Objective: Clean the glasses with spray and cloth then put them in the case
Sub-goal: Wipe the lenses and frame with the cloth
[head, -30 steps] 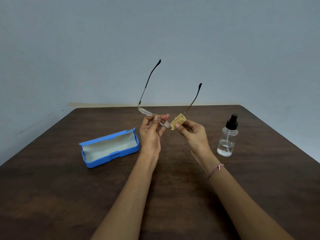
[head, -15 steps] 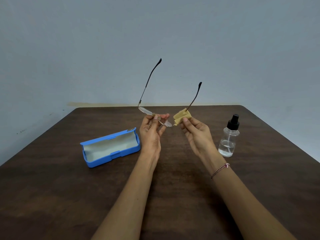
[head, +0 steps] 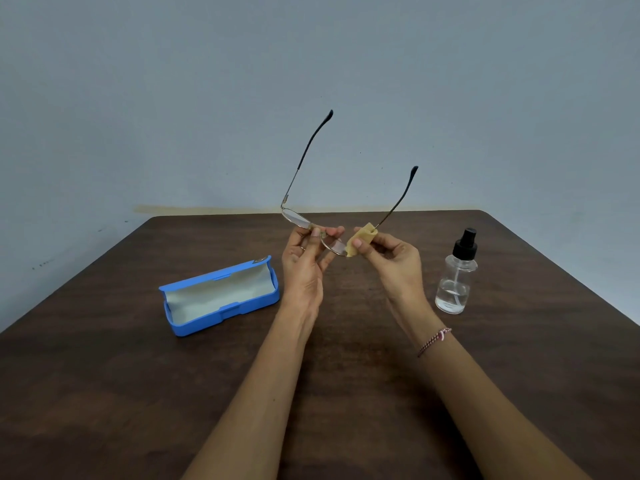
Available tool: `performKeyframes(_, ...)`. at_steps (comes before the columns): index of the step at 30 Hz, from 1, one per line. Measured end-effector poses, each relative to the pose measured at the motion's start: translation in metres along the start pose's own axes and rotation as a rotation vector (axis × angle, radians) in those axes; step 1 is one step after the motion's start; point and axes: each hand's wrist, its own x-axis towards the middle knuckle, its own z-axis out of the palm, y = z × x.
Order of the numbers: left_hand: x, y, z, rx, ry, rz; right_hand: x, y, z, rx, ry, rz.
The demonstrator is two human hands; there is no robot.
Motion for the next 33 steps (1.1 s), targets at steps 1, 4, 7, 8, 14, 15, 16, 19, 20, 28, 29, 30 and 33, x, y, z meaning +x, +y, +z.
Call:
performKeyframes(1,0.0,0.0,0.0,0.011,0.001,0.002,0.001,-0.002,-0.002,0.05,0.019,-0.001)
performKeyframes(4,0.0,-0.001,0.0,0.031,0.006,-0.001,0.006,-0.01,-0.008,0.191,0.079,-0.024)
performKeyframes(7,0.0,0.0,-0.001,0.031,-0.012,-0.014,0.007,-0.01,-0.009,0.21,0.096,-0.024)
performKeyframes(8,0.001,0.0,-0.001,0.026,-0.018,-0.015,0.006,-0.007,-0.009,0.179,0.08,-0.014)
performKeyframes(14,0.002,0.002,-0.003,0.037,-0.025,-0.013,0.003,-0.001,-0.004,0.077,0.012,0.04)
performKeyframes(15,0.002,0.002,-0.003,0.053,-0.025,-0.012,0.005,-0.003,-0.006,0.105,0.028,0.033)
performKeyframes(16,0.002,0.003,-0.004,0.073,-0.023,-0.014,0.006,-0.006,-0.008,0.143,0.045,0.024)
performKeyframes(19,0.005,0.006,-0.01,0.141,-0.022,-0.048,0.01,-0.016,-0.016,0.232,0.109,-0.022)
performKeyframes(20,0.006,0.007,-0.012,0.159,-0.029,-0.059,0.01,-0.02,-0.018,0.226,0.125,-0.055)
performKeyframes(28,0.007,0.014,-0.018,0.195,-0.049,-0.056,0.009,-0.037,-0.021,-0.06,0.178,-0.339)
performKeyframes(29,0.008,0.014,-0.019,0.193,-0.047,-0.059,0.009,-0.037,-0.02,-0.078,0.177,-0.362)
performKeyframes(30,0.008,0.014,-0.019,0.188,-0.044,-0.061,0.008,-0.038,-0.019,-0.085,0.179,-0.375)
performKeyframes(33,0.009,0.014,-0.02,0.177,-0.039,-0.051,0.008,-0.038,-0.017,-0.057,0.194,-0.34)
